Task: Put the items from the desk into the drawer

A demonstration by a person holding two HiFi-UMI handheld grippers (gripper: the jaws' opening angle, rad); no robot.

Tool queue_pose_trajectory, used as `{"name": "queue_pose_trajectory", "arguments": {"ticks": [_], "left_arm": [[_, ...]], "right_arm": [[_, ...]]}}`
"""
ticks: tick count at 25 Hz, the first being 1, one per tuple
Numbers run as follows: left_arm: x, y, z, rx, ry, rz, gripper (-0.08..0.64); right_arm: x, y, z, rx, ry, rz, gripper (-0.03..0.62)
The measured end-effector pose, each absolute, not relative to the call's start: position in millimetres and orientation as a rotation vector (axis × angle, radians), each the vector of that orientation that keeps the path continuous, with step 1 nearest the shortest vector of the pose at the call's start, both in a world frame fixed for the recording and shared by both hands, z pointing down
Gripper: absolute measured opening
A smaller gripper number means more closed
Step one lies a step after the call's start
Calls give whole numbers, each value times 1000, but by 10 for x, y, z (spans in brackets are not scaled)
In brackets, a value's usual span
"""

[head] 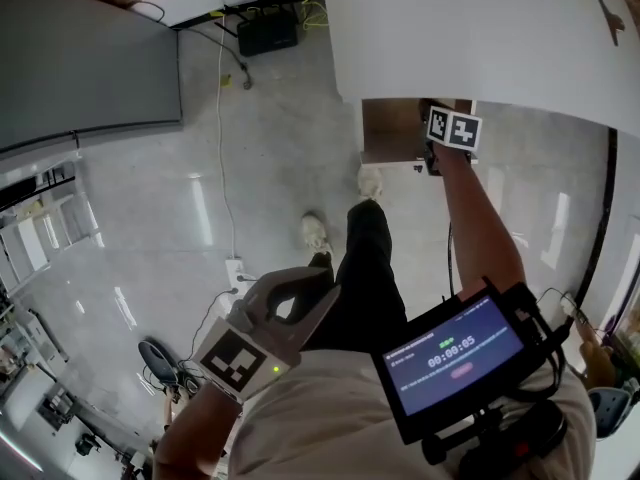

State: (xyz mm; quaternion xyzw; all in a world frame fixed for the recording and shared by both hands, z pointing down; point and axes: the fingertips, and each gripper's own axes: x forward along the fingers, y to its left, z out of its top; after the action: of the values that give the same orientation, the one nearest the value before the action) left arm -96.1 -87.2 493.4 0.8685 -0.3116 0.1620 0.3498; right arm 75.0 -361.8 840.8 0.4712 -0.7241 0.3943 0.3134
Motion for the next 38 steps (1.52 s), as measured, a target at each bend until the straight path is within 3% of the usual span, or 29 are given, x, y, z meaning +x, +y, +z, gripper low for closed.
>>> {"name": "queue_pose_trajectory", "arguments": {"ticks": [5,23,38], "left_arm": [[-919,-972,5289,2254,-775,438,55],[-836,-984,5333,2229,-768,411,55],[-834,-616,4415,2447,-607,375,52]], "right_arm": [[621,-3762,8909,1181,-1904,1032,44],[556,-3563,8983,1026,-1895,1017,55],[552,-2595,7044,1077,-2050,877,3]]}}
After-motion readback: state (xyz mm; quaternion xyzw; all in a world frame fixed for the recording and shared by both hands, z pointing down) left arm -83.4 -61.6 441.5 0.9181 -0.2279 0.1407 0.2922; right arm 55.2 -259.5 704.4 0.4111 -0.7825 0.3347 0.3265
